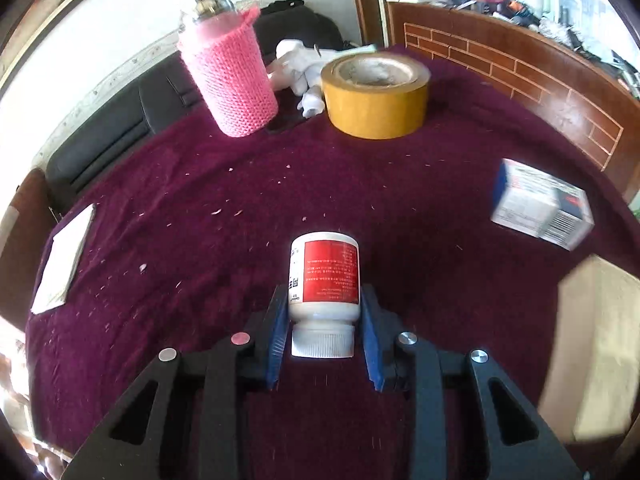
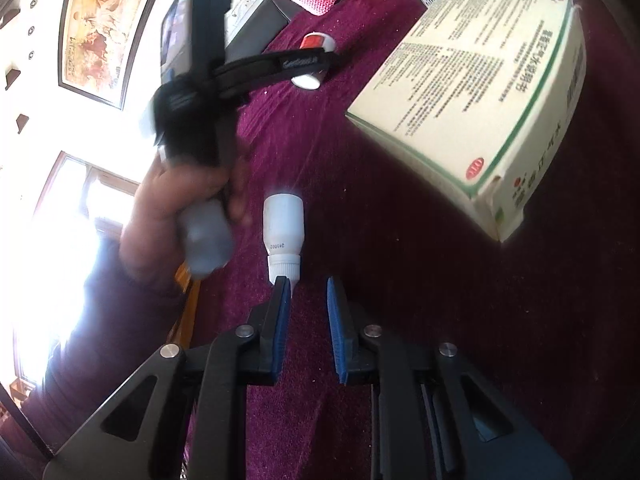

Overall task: Organize objects
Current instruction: 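Grasp the white dropper bottle with the right tool while the left tool grasps the red-label jar, then carry the red-label jar and dropper bottle with both tools over the tray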

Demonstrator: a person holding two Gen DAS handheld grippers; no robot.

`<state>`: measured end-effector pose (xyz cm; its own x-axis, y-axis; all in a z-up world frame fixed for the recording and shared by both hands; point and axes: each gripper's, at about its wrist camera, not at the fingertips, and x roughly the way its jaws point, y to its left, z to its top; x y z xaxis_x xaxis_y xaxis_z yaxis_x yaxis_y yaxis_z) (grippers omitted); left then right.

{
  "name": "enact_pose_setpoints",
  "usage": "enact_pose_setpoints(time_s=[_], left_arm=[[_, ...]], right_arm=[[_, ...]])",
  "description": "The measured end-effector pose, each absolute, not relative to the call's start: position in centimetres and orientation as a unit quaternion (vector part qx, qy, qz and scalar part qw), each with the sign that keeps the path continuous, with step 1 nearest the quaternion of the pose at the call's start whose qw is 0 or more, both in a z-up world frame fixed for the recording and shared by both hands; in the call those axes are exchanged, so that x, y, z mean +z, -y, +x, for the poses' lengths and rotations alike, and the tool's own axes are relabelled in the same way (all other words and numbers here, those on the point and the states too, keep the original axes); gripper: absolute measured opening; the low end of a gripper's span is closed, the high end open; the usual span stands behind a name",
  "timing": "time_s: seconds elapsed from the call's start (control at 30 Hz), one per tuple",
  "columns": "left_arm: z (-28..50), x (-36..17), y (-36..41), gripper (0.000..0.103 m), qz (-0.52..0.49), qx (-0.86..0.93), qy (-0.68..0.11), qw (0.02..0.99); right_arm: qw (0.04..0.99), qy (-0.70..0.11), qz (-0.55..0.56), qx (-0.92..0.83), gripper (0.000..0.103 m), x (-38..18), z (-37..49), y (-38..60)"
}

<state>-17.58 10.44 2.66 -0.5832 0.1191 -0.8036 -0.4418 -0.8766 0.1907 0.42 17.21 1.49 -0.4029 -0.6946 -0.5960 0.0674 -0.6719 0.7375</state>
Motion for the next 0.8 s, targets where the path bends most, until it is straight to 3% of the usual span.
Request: enact_pose_setpoints(time_s=[0.27, 0.4, 0.8], left_arm=[[-9.2, 9.8, -3.8, 0.029, -0.394, 0.896, -0.126, 0.161], [-3.8, 12.7, 1.2, 0.029, -0.38, 0.91, -0.086, 0.145], [6.2, 12.1, 12.9, 0.029, -0.365, 0.927, -0.018, 0.087]], right_arm=[[0.201, 0.245, 0.459, -0.83, 0.031, 2.8, -0.2, -15.7], [0.183, 0.213, 0.449, -0.848, 0.031, 2.8, 0.1, -14.5], [0.11, 0.123, 0.465, -0.87, 0.032, 5.5, 1.7, -12.1]])
